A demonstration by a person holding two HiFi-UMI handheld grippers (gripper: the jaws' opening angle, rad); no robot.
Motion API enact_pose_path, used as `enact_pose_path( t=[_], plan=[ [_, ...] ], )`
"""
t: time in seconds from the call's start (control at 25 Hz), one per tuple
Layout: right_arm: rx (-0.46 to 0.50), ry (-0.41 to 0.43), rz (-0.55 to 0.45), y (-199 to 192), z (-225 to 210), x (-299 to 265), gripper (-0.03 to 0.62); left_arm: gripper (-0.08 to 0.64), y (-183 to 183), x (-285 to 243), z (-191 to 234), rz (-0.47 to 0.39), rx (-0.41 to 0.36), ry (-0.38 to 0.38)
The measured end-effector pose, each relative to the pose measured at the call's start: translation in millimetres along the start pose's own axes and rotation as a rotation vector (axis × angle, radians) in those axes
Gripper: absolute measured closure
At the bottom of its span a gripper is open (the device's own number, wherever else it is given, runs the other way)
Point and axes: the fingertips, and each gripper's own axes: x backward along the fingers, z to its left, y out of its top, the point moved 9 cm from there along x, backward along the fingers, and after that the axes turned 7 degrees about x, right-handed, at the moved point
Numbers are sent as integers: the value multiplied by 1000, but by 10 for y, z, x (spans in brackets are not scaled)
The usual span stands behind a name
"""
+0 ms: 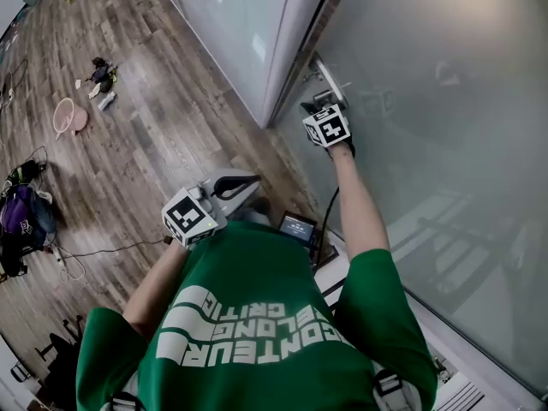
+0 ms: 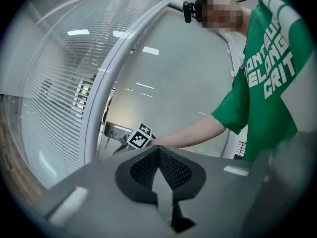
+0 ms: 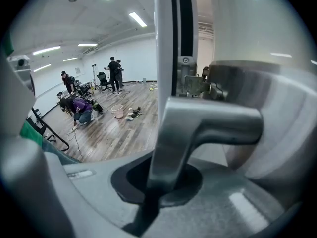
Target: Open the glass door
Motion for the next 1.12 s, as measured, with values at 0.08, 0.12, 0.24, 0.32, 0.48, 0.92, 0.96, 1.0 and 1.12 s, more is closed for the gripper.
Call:
enact_pose_path(
  t=[0.08,0.12,0.24,0.32,0.48,0.92,0.96,1.0,1.12],
  plan=[
    [-5,-8,1,18,-39,3,601,545,-11,3,-43,-2,4,-2],
    [-8,-11,1,23,-60,-2,601,545,-18,2,-64,0,7,-5],
    [-15,-17,3,0,-135,-3,601,545,-62,-29,-142,10,11,-15],
    [-18,-23,5,-12,-168,21,601,545,-89,-27,-199,11,13,-21],
    [-25,-43,8,32,-226,91,601,545,-35,34,-261,22,9,-42],
    [-72,-66,36,-153,-485,116,601,545,-79,-248,-141,13,24,-105],
    [-79,-68,41,-155,-523,141,601,545,-39,-296,-136,14,25,-117],
    [-87,-70,47,-153,-563,164,601,545,-4,-341,-124,10,24,-128],
    [-109,-76,79,-162,-652,191,601,545,48,-448,-64,8,25,-159]
  ],
)
